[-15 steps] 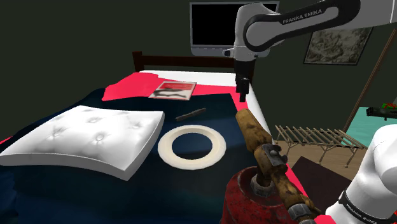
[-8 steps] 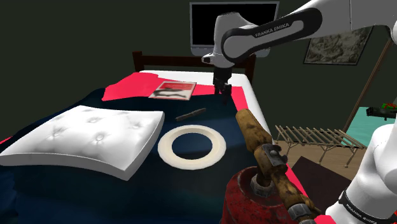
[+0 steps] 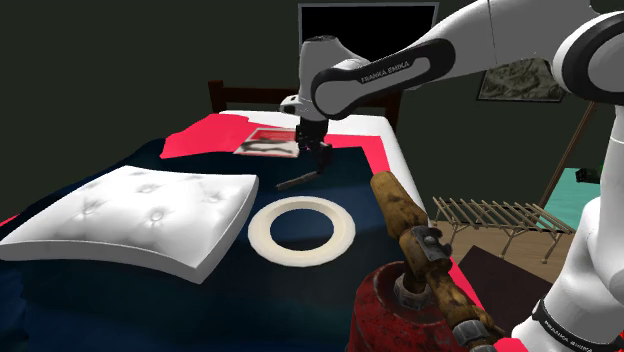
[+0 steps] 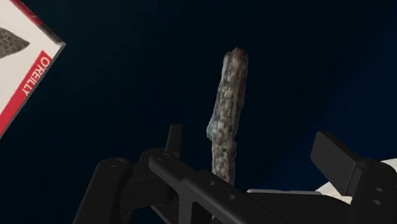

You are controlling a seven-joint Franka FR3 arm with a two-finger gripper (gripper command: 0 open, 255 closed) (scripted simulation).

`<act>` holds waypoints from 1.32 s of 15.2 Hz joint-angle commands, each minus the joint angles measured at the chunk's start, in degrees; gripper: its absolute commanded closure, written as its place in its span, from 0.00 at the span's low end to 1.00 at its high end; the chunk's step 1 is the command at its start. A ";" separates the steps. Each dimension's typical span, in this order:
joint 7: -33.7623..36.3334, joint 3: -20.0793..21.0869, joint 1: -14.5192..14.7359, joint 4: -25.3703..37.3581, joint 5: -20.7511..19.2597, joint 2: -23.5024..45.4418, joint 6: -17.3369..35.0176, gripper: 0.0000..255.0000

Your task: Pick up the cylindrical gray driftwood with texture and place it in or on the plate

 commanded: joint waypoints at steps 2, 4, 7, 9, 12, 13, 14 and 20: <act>-2.57 0.89 0.78 2.90 -0.87 3.20 1.31 0.00; -2.50 0.82 0.71 2.32 -0.97 3.86 2.56 0.00; -2.40 0.72 0.62 1.55 -1.13 4.93 4.41 0.00; -2.34 0.66 0.57 1.18 -1.22 5.52 5.37 0.00; -2.34 0.66 0.57 1.19 -1.22 5.53 5.36 0.00; -2.34 0.66 0.57 1.19 -1.22 5.53 5.36 0.00; -2.34 0.66 0.57 1.19 -1.22 5.53 5.36 0.00; -2.34 0.66 0.57 1.20 -1.22 5.53 5.35 1.00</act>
